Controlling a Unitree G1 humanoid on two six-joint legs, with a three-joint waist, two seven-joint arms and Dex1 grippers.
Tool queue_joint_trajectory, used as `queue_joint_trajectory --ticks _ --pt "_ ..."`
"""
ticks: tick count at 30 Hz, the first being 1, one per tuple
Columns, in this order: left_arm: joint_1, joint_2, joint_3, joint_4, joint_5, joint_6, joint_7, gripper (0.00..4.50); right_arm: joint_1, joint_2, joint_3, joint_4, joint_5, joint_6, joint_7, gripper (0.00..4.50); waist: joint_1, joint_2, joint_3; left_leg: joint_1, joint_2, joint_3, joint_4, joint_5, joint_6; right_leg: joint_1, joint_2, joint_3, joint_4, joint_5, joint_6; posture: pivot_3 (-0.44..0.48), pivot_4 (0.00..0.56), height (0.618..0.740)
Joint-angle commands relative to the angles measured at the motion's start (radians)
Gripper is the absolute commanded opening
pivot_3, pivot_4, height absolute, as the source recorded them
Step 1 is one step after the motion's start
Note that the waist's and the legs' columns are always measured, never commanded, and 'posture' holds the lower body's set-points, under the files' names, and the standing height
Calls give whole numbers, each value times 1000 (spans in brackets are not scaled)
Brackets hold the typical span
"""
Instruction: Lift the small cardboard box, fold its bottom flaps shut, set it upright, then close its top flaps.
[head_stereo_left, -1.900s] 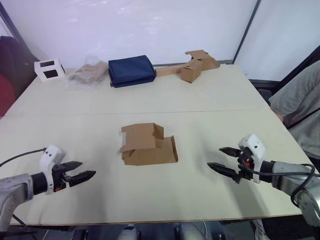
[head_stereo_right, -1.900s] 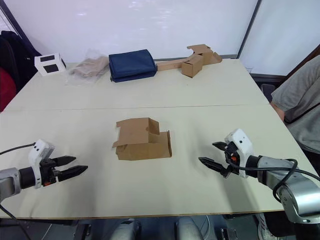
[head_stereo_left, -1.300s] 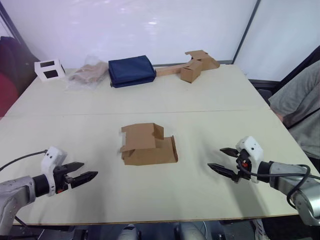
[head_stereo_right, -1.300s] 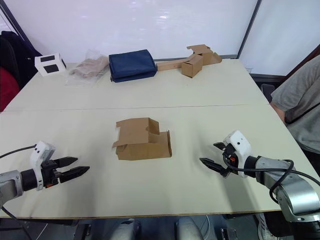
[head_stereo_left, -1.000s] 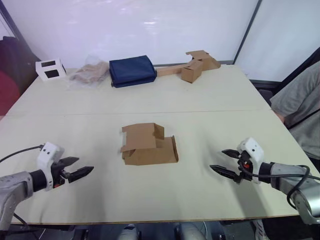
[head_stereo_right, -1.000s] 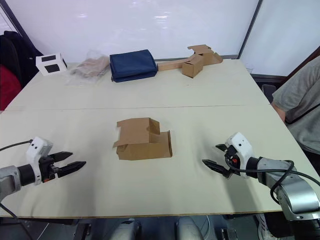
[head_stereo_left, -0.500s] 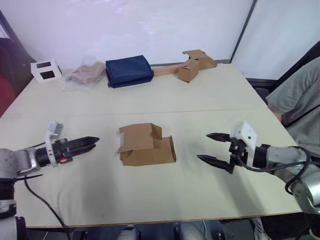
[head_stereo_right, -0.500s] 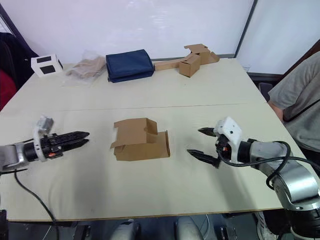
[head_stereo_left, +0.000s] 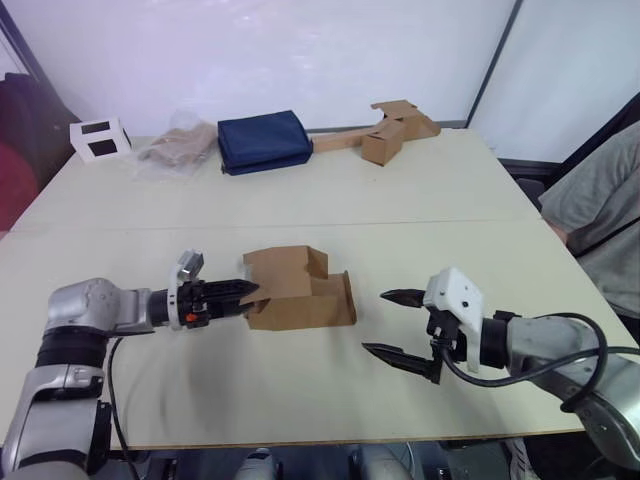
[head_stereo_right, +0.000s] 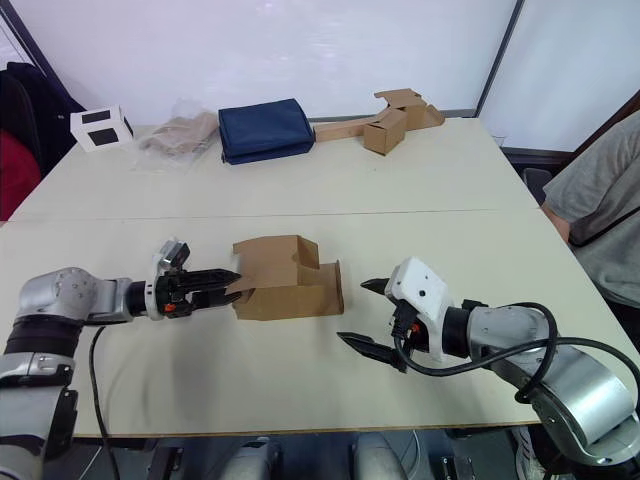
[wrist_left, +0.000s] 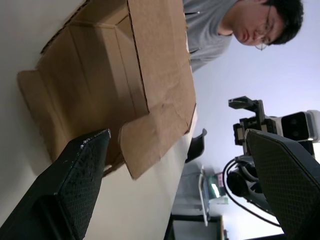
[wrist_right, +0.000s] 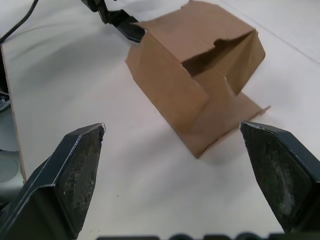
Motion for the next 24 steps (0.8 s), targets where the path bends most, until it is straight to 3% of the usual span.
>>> queue_joint_trajectory --ticks 1,11,16,24 --pt "-50 -21 -29 53 39 -58 -39 4475 1 0 -29 -51 35 9 -26 4500 0 0 0 0 0 0 0 0 0 0 0 0 0 0 0 0 150 740" --pt "-198 -62 -143 269 201 -248 -209 4475 7 -7 -35 -66 64 29 -75 4500 0 0 0 0 0 0 0 0 0 0 0 0 0 0 0 0 150 740" --pt "-320 -110 -165 424 287 -341 -275 4475 6 -14 -22 -72 65 29 -86 4500 2 0 0 -1 0 0 1 0 0 0 1 -1 0 0 0 0 150 740" --pt "-365 -178 -161 500 353 -366 -337 4475 35 -45 -66 -75 59 23 -87 4500 -1 0 0 -1 -1 0 1 0 1 0 1 0 0 0 0 0 150 740"
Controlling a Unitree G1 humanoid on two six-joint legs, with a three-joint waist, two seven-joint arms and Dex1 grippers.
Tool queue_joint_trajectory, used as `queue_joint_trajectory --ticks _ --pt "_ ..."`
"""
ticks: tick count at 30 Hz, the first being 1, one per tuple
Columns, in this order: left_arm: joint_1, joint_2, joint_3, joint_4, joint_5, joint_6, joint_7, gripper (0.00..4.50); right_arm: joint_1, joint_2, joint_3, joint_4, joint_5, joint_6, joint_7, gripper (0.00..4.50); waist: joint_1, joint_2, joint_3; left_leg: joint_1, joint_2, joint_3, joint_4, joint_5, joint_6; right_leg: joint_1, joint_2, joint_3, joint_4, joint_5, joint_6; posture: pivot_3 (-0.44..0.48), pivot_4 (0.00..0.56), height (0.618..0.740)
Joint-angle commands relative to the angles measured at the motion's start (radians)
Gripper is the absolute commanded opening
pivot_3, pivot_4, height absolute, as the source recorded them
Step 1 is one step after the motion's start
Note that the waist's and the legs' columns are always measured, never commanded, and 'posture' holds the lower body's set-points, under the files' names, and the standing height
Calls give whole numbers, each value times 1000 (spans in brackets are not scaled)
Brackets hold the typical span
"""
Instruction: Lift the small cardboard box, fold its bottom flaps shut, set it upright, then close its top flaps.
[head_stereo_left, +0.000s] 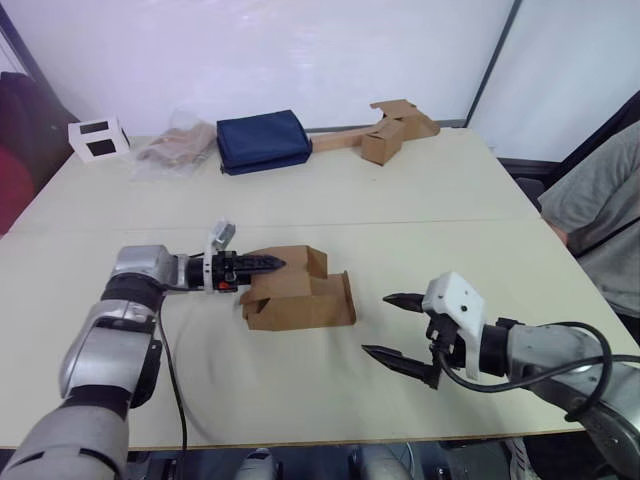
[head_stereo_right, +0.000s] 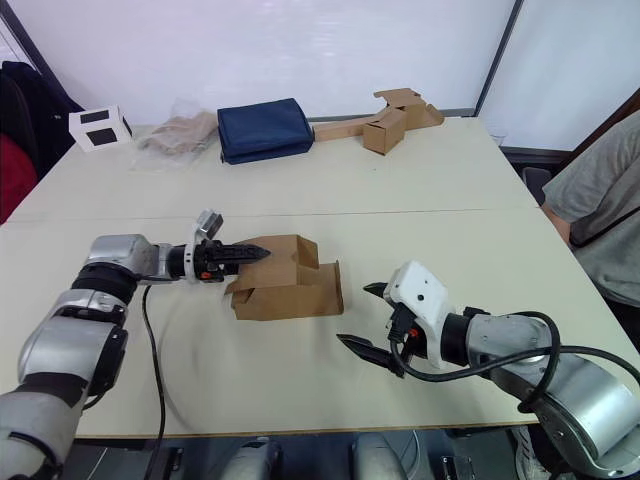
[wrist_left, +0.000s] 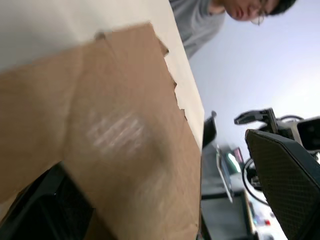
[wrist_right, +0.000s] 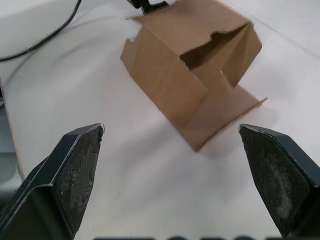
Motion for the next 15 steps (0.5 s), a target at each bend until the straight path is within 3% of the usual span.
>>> queue_joint_trajectory --ticks 1,5,8,15 --pt "-29 -15 30 20 18 -11 -21 4475 2 -23 -50 -31 3 -14 -5 4500 1 0 0 0 0 0 0 0 0 0 0 0 0 0 0 0 150 740" --pt "-42 -33 58 52 30 -26 -3 4475 11 -29 -55 -35 4 -17 -7 4500 1 0 0 0 0 0 0 0 0 0 0 0 0 0 0 0 150 740" --pt "-46 -38 76 63 38 -30 -5 3779 15 -28 -49 -35 0 -21 -9 4500 1 0 0 0 0 0 0 0 0 0 0 0 0 0 0 0 150 740" --pt "-44 -39 92 48 48 -17 -15 1119 14 -21 -26 -15 -20 -42 -7 4500 1 0 0 0 0 0 0 0 0 0 0 0 0 0 0 0 150 740"
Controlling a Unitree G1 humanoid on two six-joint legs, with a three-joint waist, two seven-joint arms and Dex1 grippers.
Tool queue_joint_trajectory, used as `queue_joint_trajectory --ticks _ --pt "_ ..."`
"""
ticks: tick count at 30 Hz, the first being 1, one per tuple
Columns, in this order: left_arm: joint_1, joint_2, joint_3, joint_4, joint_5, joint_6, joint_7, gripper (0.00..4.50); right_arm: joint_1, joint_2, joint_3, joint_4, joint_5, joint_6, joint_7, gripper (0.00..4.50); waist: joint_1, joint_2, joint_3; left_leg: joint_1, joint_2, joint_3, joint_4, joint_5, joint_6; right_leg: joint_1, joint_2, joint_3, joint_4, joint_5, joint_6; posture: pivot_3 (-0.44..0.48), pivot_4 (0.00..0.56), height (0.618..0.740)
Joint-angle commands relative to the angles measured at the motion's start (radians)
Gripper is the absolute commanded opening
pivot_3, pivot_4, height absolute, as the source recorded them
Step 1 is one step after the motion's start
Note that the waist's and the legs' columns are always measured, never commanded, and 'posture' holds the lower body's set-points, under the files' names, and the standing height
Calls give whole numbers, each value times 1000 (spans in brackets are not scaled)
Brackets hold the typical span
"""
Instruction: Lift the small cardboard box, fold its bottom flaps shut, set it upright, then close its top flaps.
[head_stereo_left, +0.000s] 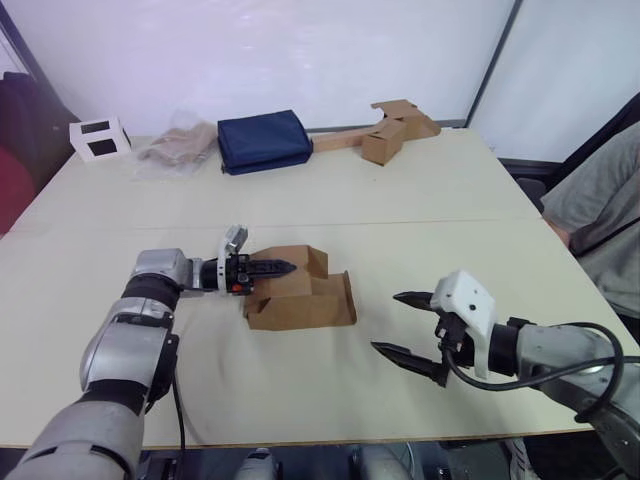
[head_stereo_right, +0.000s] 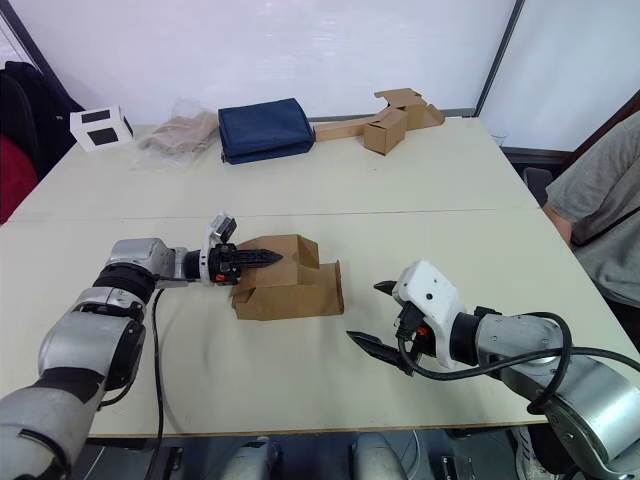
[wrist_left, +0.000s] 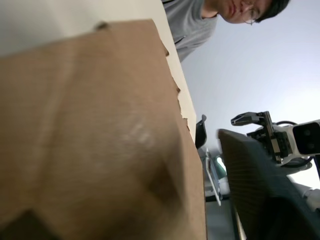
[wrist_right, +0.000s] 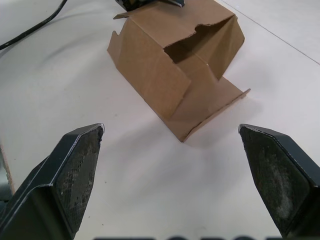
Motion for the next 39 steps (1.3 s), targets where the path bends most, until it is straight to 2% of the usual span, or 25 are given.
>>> queue_joint_trajectory --ticks 1,3,10,16,19,21,24,29,34,39 --pt "-21 9 30 -24 0 9 -18 715 1 -3 -6 -14 -11 -26 2 4500 0 0 0 0 0 0 0 0 0 0 0 0 0 0 0 0 150 740" --pt "-21 12 34 -34 0 12 -24 99 1 -4 -4 -8 -13 -31 5 4500 0 0 0 0 0 0 0 0 0 0 0 0 0 0 0 0 150 740" --pt "-14 29 68 -144 -21 -1 -24 99 -10 38 -11 14 8 -36 -16 4500 0 0 0 0 0 0 0 0 0 0 0 0 0 0 0 0 150 740" --pt "-54 44 117 -331 -29 -114 33 99 -112 214 -136 138 102 -35 -169 4500 1 -1 0 -1 1 0 1 0 0 0 0 0 1 0 0 0 150 740" --pt "-85 60 114 -448 -28 -183 41 0 -227 309 -191 198 140 -53 -284 3843 1 0 0 -1 1 0 2 0 0 -1 -1 0 1 0 0 0 150 740" --pt "-104 70 112 -505 -37 -205 38 0 -305 365 -211 224 173 -58 -347 2949 0 0 0 -4 1 0 2 1 -1 -3 -1 0 1 0 0 0 150 740" --pt "-127 78 110 -573 -46 -233 38 0 -414 442 -223 259 213 -78 -429 1935 -2 0 0 -5 1 0 2 1 -2 -5 -1 0 2 0 0 0 150 740" --pt "-163 82 124 -640 -77 -241 57 0 -550 505 -201 311 223 -109 -501 21 -6 1 0 -10 1 0 4 1 -2 -10 0 0 5 0 0 0 150 740" --pt "-178 89 128 -673 -121 -201 62 0 -636 500 -139 368 208 -106 -475 21 -12 1 0 -14 0 0 10 1 -2 -12 0 0 7 0 0 0 150 740" --pt "-169 93 120 -684 -136 -196 70 0 -659 484 -60 388 180 -115 -406 21 -27 1 0 -14 0 0 10 1 -1 -12 0 -1 7 0 0 0 150 740"
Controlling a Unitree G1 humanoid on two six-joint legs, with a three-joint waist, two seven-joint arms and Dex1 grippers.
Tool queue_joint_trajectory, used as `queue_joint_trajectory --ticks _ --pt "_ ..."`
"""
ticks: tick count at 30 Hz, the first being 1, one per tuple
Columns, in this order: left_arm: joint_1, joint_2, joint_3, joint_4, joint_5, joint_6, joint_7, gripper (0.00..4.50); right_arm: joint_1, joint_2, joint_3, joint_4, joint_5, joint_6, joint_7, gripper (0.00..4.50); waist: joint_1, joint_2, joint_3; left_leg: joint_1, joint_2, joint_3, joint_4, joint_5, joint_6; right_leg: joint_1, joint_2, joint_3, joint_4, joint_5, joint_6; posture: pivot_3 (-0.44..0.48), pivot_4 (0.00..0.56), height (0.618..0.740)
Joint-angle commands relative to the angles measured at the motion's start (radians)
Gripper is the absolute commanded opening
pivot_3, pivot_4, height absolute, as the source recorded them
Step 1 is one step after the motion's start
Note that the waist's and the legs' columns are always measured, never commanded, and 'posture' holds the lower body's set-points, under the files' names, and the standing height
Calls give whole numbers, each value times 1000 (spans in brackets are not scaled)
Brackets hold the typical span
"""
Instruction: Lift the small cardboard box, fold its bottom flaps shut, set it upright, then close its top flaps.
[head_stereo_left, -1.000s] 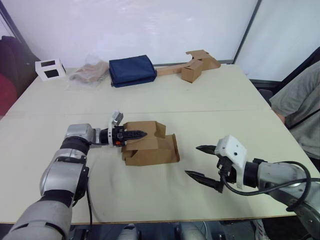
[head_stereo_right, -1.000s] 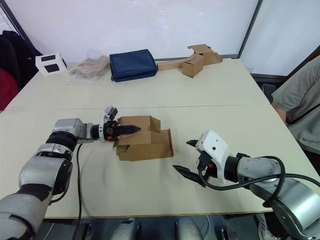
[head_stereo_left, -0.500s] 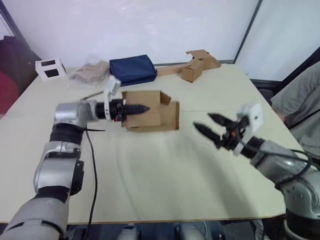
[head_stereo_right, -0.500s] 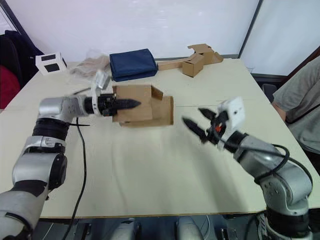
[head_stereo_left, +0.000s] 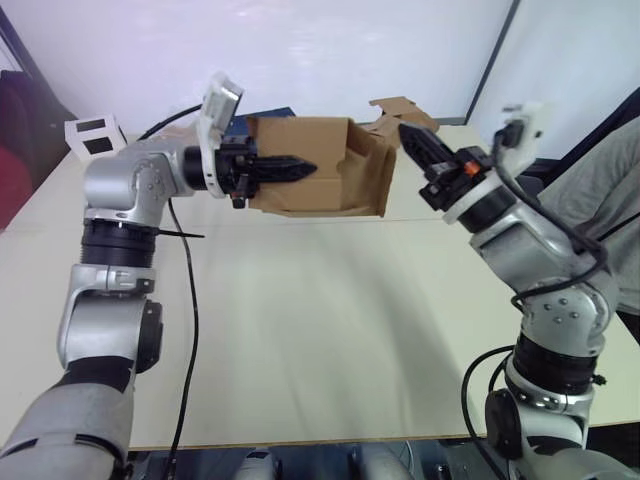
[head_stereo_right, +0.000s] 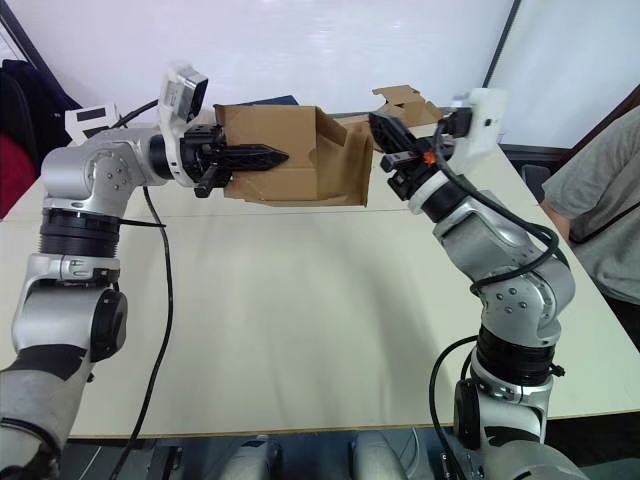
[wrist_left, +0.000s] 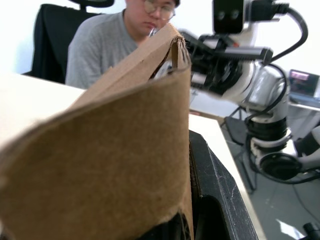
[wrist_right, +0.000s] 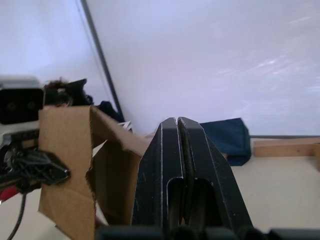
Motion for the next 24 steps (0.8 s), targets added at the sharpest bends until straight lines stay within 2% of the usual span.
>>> queue_joint_trajectory --ticks 1,10,16,24 --pt "-16 15 23 -33 -29 1 8 0 -30 -8 45 -13 -20 -26 50 21 -3 0 0 0 0 0 0 0 0 0 0 0 0 0 0 0 150 740" --pt "6 41 26 -70 -81 65 3 0 -2 4 101 -44 -17 -23 95 21 -3 0 0 0 0 0 0 0 0 -1 0 0 0 0 0 0 150 740" --pt "21 78 4 -117 -135 141 -51 0 7 12 119 -49 -25 -27 102 21 -3 0 0 0 0 0 0 0 0 0 0 0 0 0 0 0 150 740" --pt "57 89 -13 -156 -145 151 -56 0 -5 30 130 -47 -30 -33 103 21 -2 0 0 0 0 0 1 0 0 -1 0 0 0 0 0 0 150 740"
